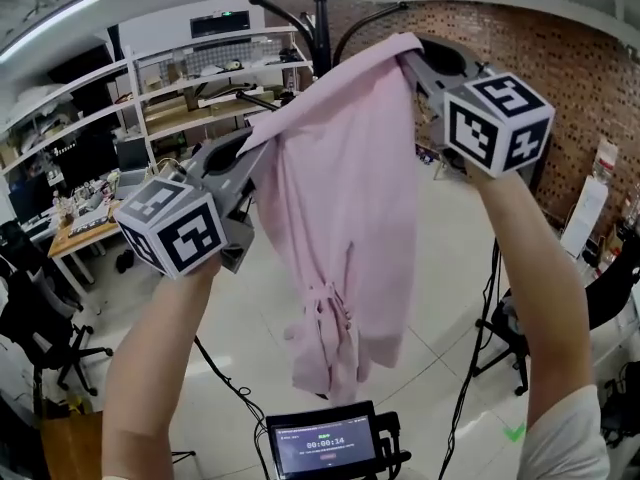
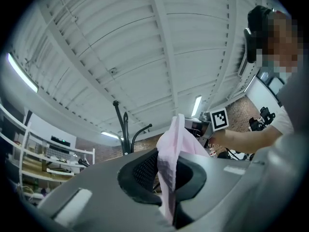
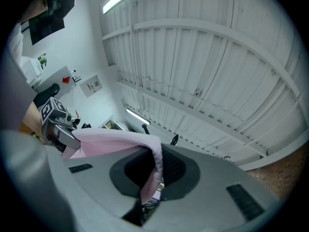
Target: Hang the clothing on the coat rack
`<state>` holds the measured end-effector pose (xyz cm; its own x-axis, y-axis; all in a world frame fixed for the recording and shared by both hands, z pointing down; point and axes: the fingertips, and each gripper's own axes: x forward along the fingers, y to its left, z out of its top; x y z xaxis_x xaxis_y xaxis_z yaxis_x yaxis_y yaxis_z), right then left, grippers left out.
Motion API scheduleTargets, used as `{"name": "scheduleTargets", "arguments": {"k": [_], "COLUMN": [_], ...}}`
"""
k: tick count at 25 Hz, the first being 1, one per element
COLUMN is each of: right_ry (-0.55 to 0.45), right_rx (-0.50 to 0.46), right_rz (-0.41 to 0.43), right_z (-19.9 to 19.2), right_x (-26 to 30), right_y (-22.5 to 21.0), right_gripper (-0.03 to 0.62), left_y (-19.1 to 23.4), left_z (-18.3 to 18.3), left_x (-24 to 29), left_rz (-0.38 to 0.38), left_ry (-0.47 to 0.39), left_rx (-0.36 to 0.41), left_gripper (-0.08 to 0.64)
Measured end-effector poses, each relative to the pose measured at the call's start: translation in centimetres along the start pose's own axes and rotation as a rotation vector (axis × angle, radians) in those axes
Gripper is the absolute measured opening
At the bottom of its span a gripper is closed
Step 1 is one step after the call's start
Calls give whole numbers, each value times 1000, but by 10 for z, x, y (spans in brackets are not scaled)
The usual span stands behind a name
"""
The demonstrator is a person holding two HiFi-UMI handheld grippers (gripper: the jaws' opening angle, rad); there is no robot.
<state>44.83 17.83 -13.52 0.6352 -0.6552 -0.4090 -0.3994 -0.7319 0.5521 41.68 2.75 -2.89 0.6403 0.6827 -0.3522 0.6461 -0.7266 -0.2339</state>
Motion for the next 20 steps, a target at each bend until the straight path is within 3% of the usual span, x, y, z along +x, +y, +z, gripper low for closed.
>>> {"name": "scheduleTargets", "arguments": {"k": [6, 14, 20], "right_ry": [-1, 37, 141], "right_rx": [-24, -88, -93], "right_rz": [-27, -69, -94], "right_z": [4, 3, -39], "right_x": [32, 72, 102], "right_y": [-24, -51, -65], "right_gripper": [12, 12, 12], "left_y": [34, 80, 115], "left_z": [14, 26, 10], "left_x": [22, 50, 69], "left_rz": [71, 169, 235], "left_ry": [33, 81, 155], "left_rx": [91, 158, 172], "left_gripper": [14, 14, 14]}}
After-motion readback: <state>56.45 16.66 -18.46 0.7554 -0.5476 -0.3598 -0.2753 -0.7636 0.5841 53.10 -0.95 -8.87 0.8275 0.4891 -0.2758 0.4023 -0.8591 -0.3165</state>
